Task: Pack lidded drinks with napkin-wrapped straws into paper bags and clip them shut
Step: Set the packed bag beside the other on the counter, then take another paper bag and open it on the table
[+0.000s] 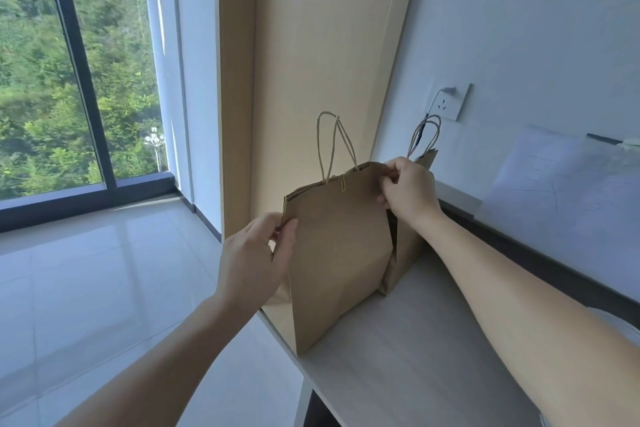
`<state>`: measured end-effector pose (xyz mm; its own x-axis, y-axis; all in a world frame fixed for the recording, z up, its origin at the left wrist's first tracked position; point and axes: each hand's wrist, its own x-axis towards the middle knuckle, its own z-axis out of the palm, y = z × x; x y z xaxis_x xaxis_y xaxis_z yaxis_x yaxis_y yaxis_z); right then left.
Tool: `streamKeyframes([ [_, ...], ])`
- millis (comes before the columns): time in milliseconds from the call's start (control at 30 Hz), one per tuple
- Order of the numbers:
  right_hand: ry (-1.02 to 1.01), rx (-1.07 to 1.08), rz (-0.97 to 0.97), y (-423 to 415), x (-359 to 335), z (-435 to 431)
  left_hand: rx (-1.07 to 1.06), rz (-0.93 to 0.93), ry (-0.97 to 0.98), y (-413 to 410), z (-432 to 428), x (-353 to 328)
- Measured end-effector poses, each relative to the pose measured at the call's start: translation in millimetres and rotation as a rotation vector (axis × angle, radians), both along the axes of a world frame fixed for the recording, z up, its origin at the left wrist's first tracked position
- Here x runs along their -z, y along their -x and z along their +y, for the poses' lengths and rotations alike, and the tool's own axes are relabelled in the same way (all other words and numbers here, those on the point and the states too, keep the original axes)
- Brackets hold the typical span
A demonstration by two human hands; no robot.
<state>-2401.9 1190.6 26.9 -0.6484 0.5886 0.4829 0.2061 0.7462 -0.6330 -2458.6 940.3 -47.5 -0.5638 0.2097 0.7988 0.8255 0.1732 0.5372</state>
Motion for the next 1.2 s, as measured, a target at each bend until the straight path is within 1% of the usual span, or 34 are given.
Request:
streamKeyframes([
  [67,-0.022,0.007,0.003,0.9,-0.5,-0.5,0.018,0.006,-0.006,-1.6,-0.8,0.5],
  [200,0.004,0.002,-0.012,0.1,4.7,-1.4,0.042,-0.058,0.010,-1.0,0.4,5.3],
  [333,0.077,-0.041,0.065,-3.0,9.0,-8.1,0.020,-0.099,0.058,1.1,-3.5,2.1],
  [367,0.077,-0.045,0.087,-4.7,9.7,-10.8,-0.037,-0.049,0.071,1.0,-4.0,-0.6],
  [400,0.057,-0.035,0.101,-7.7,10.2,-13.5,-0.102,0.048,0.079,1.2,-2.6,-2.5],
  [467,0.017,-0.008,0.106,-17.1,11.8,-18.3,-0.217,0.321,0.113,-1.0,3.8,-9.4],
  [533,0.005,0.007,0.076,-31.5,14.3,-23.4,-0.250,0.521,0.198,-15.5,15.6,-18.2],
  [567,-0.005,0.012,0.046,-40.9,15.6,-25.7,-0.231,0.572,0.249,-25.1,22.9,-20.0],
  [633,-0.028,0.032,-0.046,-64.4,18.5,-28.8,-0.147,0.569,0.410,-47.2,36.9,-21.3],
  [733,-0.062,0.058,-0.243,-114.3,24.0,-31.7,-0.040,0.409,0.806,-81.1,56.9,-18.8],
  [767,-0.079,0.072,-0.314,-134.8,25.5,-32.2,-0.024,0.355,0.911,-92.5,64.6,-18.0],
  [833,-0.105,0.122,-0.439,-181.9,27.2,-33.3,0.017,0.288,1.030,-119.0,81.3,-16.2],
  [900,-0.137,0.193,-0.529,-236.9,27.8,-34.3,0.087,0.260,1.052,-156.8,96.8,-17.2],
  [967,-0.172,0.261,-0.571,-297.2,27.8,-36.6,0.164,0.275,1.010,-204.8,109.3,-21.9],
  [1067,-0.176,0.346,-0.554,-394.1,24.5,-43.5,0.302,0.287,0.905,-291.2,122.7,-33.7],
  [1200,-0.123,0.487,-0.504,-522.4,23.3,-57.7,0.481,0.358,0.840,-411.5,138.8,-50.3],
])
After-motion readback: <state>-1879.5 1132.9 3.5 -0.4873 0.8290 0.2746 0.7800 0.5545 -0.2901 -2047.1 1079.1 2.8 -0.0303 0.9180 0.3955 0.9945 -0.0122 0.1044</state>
